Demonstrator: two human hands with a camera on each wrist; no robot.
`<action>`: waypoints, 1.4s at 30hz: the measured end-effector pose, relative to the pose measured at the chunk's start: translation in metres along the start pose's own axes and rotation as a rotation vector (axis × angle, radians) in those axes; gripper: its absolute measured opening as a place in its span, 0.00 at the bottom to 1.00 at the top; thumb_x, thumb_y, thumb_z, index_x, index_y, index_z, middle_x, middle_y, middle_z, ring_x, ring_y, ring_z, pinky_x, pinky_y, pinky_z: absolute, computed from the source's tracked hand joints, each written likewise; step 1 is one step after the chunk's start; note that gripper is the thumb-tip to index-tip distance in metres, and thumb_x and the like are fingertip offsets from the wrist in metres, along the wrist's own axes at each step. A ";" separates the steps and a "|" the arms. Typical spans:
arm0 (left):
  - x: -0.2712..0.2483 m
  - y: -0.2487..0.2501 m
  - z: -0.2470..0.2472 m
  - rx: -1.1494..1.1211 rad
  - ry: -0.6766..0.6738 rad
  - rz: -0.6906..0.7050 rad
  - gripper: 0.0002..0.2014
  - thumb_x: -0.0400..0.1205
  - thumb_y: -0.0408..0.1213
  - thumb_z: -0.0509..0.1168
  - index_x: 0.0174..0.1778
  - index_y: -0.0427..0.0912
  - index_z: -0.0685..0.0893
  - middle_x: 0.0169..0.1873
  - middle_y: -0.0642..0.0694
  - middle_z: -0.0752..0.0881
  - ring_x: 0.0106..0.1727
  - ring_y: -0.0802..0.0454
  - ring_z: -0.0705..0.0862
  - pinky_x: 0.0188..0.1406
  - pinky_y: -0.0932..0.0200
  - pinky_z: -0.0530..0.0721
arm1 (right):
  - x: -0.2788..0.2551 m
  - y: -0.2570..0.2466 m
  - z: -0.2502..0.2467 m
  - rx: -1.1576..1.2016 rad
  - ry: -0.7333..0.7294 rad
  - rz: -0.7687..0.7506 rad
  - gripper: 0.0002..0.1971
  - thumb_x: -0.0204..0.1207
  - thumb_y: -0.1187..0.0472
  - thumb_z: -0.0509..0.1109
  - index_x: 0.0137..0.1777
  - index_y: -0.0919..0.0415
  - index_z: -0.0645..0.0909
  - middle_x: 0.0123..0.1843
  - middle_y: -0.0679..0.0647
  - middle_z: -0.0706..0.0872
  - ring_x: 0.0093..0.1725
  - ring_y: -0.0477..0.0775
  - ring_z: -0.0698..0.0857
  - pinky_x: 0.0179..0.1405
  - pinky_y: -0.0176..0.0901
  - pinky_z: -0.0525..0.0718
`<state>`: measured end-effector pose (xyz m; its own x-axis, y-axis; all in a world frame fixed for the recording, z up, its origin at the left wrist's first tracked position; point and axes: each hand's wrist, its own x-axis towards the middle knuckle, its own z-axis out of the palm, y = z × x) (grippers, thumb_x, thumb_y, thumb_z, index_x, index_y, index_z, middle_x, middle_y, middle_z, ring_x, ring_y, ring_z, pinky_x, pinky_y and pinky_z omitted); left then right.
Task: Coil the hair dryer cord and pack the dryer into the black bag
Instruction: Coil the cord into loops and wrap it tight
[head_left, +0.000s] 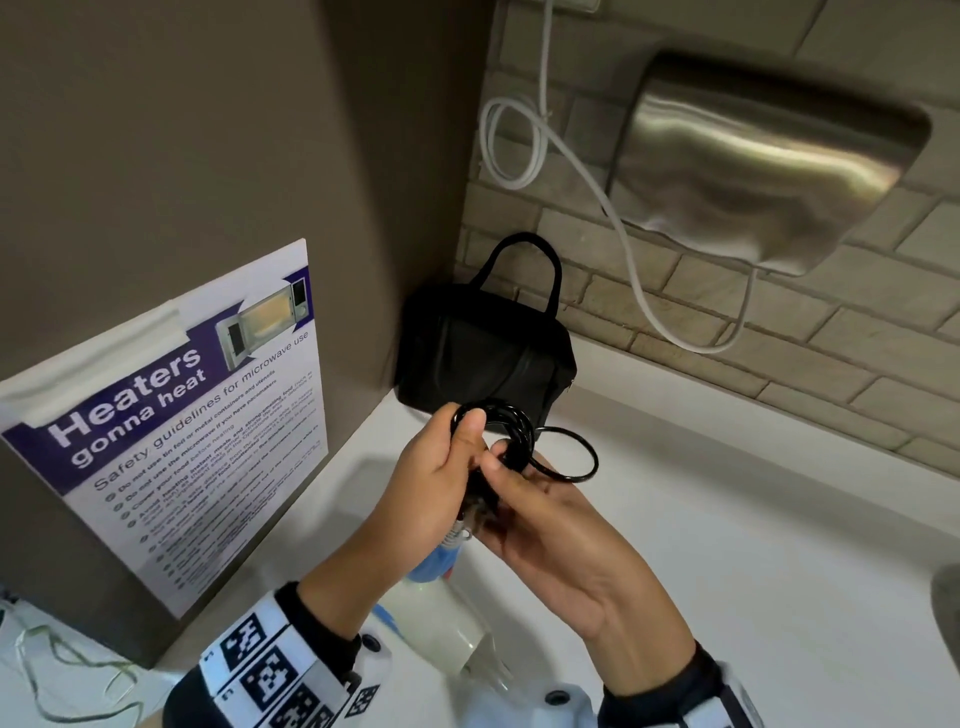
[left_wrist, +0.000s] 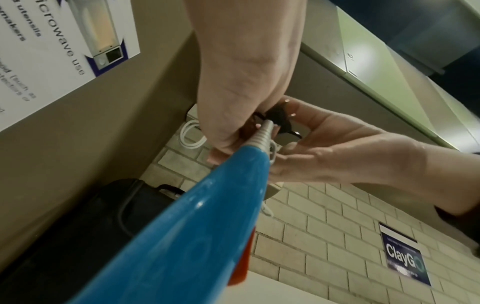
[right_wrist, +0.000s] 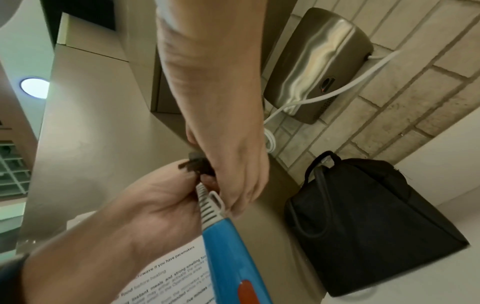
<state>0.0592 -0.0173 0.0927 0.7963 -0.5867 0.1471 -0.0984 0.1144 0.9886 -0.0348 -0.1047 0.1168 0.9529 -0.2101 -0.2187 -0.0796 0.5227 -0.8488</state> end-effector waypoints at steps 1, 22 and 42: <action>-0.001 0.001 0.001 0.020 0.001 0.015 0.15 0.86 0.47 0.54 0.40 0.43 0.77 0.29 0.55 0.81 0.34 0.62 0.80 0.38 0.67 0.80 | 0.001 0.000 -0.001 -0.081 0.040 -0.019 0.08 0.78 0.66 0.69 0.55 0.59 0.83 0.53 0.61 0.88 0.54 0.55 0.87 0.58 0.47 0.84; 0.016 0.010 -0.004 -0.663 0.050 -0.188 0.24 0.89 0.40 0.50 0.36 0.38 0.88 0.53 0.28 0.88 0.57 0.33 0.88 0.60 0.44 0.85 | -0.063 0.044 -0.057 -0.762 0.119 0.050 0.27 0.82 0.77 0.49 0.67 0.50 0.77 0.49 0.49 0.91 0.47 0.54 0.92 0.52 0.36 0.84; 0.000 0.011 -0.006 -0.309 -0.070 -0.211 0.26 0.78 0.63 0.59 0.47 0.44 0.90 0.42 0.44 0.91 0.50 0.41 0.84 0.62 0.46 0.76 | -0.007 -0.010 -0.002 -0.369 0.057 -0.053 0.09 0.80 0.58 0.68 0.57 0.52 0.85 0.30 0.48 0.75 0.24 0.45 0.70 0.41 0.45 0.73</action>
<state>0.0613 -0.0110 0.1033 0.7360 -0.6754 -0.0462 0.2566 0.2150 0.9423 -0.0410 -0.1106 0.1258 0.9414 -0.2805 -0.1872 -0.1403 0.1790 -0.9738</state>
